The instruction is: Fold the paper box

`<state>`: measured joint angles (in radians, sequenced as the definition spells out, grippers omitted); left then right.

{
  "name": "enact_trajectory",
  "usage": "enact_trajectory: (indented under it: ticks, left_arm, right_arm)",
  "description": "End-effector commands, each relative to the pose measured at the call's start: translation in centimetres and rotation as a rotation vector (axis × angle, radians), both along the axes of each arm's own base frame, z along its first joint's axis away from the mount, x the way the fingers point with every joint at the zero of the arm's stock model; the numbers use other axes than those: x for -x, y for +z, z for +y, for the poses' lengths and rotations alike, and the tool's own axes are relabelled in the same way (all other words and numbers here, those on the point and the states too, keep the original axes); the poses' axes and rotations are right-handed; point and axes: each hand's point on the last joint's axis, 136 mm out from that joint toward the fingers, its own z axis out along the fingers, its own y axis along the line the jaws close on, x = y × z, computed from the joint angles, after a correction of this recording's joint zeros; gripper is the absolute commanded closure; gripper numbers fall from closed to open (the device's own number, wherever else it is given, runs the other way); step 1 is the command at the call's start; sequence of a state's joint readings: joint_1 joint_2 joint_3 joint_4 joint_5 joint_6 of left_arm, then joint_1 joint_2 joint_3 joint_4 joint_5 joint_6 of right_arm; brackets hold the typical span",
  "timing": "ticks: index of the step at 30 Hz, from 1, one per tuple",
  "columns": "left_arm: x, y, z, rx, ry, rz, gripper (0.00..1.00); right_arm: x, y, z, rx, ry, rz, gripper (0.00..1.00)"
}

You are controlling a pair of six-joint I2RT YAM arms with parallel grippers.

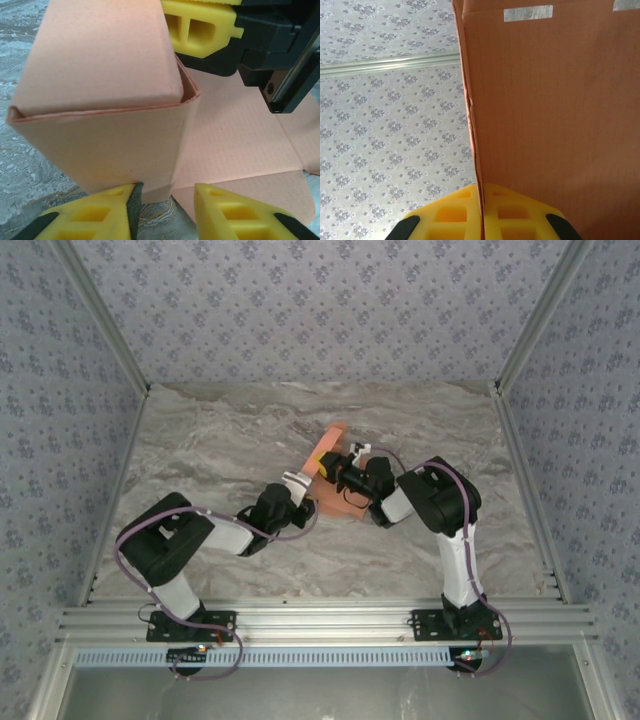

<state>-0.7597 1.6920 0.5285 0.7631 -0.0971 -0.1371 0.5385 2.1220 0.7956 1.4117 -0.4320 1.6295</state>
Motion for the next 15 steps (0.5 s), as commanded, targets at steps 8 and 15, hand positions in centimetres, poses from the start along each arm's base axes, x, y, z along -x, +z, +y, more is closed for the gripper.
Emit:
enact_trajectory:
  ticks: [8, 15]
  left_arm:
    - [-2.7, 1.3, 0.2, 0.027, 0.119, -0.053, 0.48]
    - [-3.7, 2.0, 0.5, 0.024, 0.142, -0.081, 0.43]
  right_arm:
    - [1.9, -2.4, 0.0, 0.081, 0.008, 0.083, 0.93]
    - [2.3, -2.9, 0.3, 0.091, 0.012, 0.097, 0.93]
